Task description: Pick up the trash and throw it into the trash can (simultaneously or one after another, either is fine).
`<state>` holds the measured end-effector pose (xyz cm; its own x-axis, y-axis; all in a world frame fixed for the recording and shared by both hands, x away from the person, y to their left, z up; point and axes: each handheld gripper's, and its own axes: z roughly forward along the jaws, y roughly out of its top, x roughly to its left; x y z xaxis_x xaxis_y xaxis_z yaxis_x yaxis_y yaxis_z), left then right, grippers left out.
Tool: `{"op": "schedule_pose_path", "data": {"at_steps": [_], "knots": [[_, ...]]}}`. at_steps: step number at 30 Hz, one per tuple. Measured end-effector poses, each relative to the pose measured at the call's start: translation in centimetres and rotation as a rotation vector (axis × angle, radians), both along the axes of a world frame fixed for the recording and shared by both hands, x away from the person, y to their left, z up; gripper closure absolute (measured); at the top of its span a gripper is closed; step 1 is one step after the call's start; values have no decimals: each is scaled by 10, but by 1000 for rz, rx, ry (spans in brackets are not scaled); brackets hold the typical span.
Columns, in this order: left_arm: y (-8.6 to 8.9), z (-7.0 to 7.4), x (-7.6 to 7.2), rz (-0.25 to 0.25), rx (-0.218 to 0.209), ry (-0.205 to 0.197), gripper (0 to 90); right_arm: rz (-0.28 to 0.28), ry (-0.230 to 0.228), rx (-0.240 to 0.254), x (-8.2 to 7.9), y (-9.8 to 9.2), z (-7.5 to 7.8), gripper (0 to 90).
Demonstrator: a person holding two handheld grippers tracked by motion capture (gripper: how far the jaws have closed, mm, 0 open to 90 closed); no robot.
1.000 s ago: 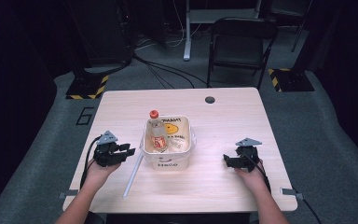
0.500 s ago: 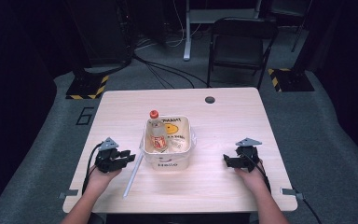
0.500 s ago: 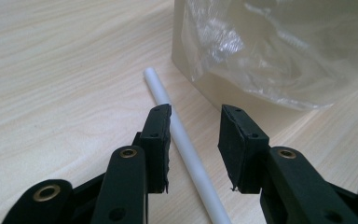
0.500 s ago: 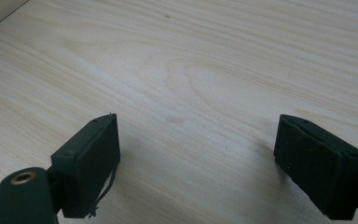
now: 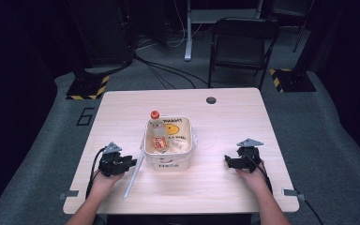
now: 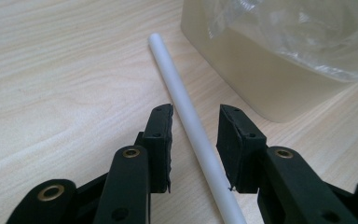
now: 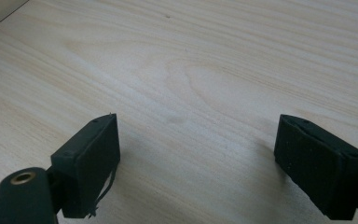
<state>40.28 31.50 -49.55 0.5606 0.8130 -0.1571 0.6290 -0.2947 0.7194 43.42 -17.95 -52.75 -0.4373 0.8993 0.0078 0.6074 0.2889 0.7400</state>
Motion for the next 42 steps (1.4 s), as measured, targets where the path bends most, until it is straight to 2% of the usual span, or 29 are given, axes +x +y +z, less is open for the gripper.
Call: {"op": "schedule_pose_path", "data": {"at_steps": [4,6,7,12,17,19,23,26,28,29,35,42], "knots": [[-3,-4,1,-4,9,10,651,0,0,0,0,0,0,135],[-6,-7,1,-12,24,18,652,1,0,0,0,0,0,134],[-9,-8,2,-25,44,20,655,1,0,0,0,0,0,134],[-12,-10,2,-21,64,21,674,1,0,0,0,0,0,134],[-16,-12,-2,-23,93,35,684,2,0,0,0,0,0,134],[-16,-12,-6,-34,123,42,690,2,0,0,0,0,0,134],[-15,-12,-9,-28,124,43,707,4,0,0,0,0,0,134],[-16,-13,-10,-31,141,58,721,8,2,-3,0,0,0,134],[-17,-14,-11,-27,146,58,726,10,0,-5,-1,-1,0,134],[-17,-13,-11,-34,163,52,734,12,0,-4,-1,-1,0,134],[-10,-13,-9,1,187,46,783,12,0,-4,-1,-1,0,134],[5,-13,0,59,189,48,790,12,0,-5,-1,-1,0,134]]}}
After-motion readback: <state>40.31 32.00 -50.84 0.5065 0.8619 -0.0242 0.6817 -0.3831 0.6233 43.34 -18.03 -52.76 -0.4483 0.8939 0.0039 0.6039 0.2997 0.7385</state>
